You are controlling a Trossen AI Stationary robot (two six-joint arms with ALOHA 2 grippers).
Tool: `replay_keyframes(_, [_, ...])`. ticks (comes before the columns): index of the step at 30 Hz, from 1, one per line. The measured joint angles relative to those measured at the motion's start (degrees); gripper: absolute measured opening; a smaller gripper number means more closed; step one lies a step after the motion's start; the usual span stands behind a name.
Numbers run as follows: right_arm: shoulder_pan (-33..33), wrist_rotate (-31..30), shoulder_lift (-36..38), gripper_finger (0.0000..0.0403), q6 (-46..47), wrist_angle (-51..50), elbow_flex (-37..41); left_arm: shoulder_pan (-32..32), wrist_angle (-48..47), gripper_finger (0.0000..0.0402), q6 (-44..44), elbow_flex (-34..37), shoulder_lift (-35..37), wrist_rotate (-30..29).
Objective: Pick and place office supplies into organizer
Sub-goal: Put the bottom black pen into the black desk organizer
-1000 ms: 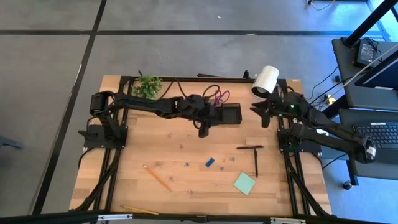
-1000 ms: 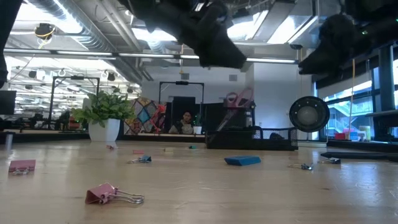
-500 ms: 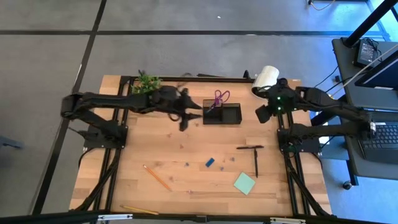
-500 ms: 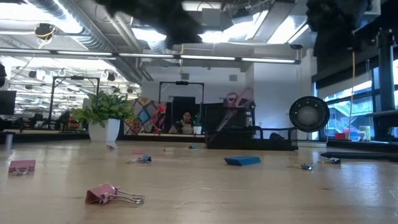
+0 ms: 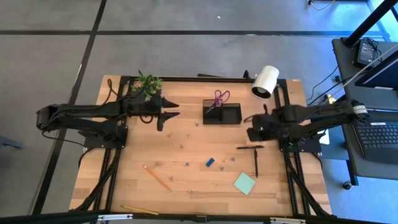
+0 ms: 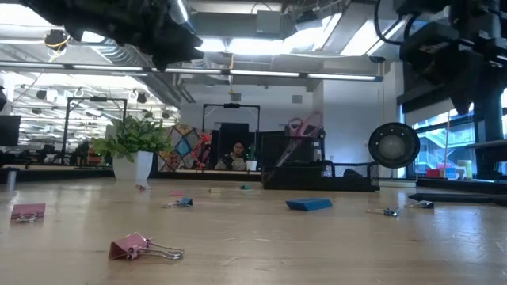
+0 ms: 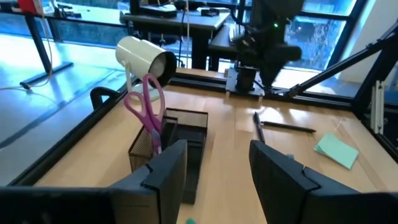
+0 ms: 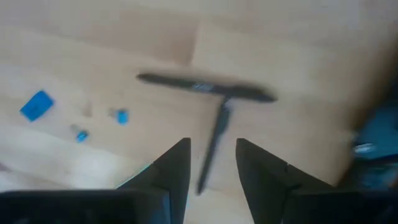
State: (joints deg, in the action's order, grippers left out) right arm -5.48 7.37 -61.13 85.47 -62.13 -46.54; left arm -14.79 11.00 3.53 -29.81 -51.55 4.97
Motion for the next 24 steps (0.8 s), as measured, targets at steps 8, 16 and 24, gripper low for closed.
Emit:
replay_keyframes(8, [-11.0, -4.2, -6.4, 0.0133, 12.4, 1.3, 1.1, 0.0, -0.4, 0.0169, -0.2, 0.3, 0.9, 0.0])
replay_keyframes(16, [-14.8, -4.9, -15.1, 0.0133, 15.1, 3.2, 1.1, 0.0, -0.5, 0.0169, -0.2, 0.3, 0.9, 0.0])
replay_keyframes(24, [-14.2, -6.0, -20.8, 0.0133, 14.8, 4.1, 1.1, 0.0, -0.7, 0.0169, 0.2, 0.2, 0.9, 0.0])
